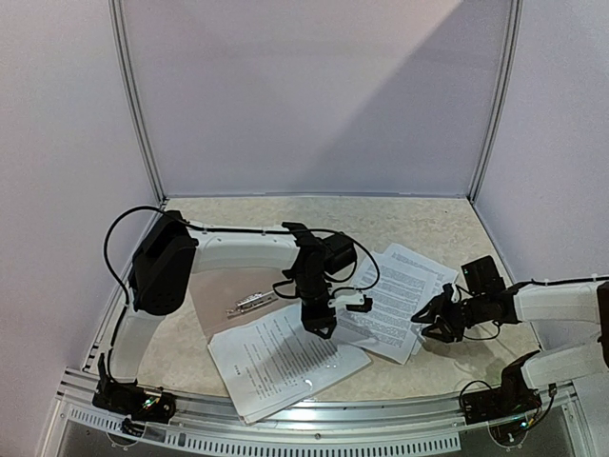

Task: Put the files into the folder
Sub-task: Pick up the file from the center of the board, then pass from the right arm to the left

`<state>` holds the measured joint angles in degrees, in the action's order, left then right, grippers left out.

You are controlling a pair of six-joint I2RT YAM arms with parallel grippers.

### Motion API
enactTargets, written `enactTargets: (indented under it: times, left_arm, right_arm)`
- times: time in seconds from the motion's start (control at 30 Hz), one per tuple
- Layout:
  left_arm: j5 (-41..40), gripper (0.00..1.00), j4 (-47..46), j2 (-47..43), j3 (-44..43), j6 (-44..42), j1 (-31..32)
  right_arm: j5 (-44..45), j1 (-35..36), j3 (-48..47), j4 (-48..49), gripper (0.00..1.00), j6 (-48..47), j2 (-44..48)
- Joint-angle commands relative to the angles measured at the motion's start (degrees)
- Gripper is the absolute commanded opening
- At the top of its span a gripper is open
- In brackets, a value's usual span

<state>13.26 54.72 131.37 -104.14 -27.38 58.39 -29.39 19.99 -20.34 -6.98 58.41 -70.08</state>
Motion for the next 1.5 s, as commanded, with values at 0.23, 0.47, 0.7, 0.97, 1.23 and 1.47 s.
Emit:
enactTargets:
  times: [0.23,0.47,0.7,0.97,1.23,1.47]
  left_arm:
    - [-0.2,0.50,0.5,2.4,-1.5,-0.3,1.0]
    - [0.0,0.50,0.5,2.7,-1.5,-0.3,0.9]
    - [0.3,0.50,0.6,2.7,-1.5,-0.3,0.9]
    - [5.6,0.56,8.1,-6.9,-3.7,-5.4,-0.6]
    - [16.7,1.00,14.1,-24.7,-7.0,-10.2,-11.5]
    - [15.3,1.00,15.5,-35.7,-3.3,-16.2,-19.4]
  right_arm:
    - [-2.8,1.8,1.3,9.9,0.48,1.7,-4.2]
    - [-4.9,2.4,3.0,17.7,0.44,4.5,-5.7]
    - [-6.1,4.2,2.6,23.7,0.15,7.1,-8.6]
    - [3.6,6.0,-17.2,-13.8,0.00,-10.9,-2.9]
    - [21.8,20.8,-54.3,-50.4,0.00,-37.6,-7.8]
    - [40.9,40.5,-80.6,-70.7,0.00,-59.0,-26.7]
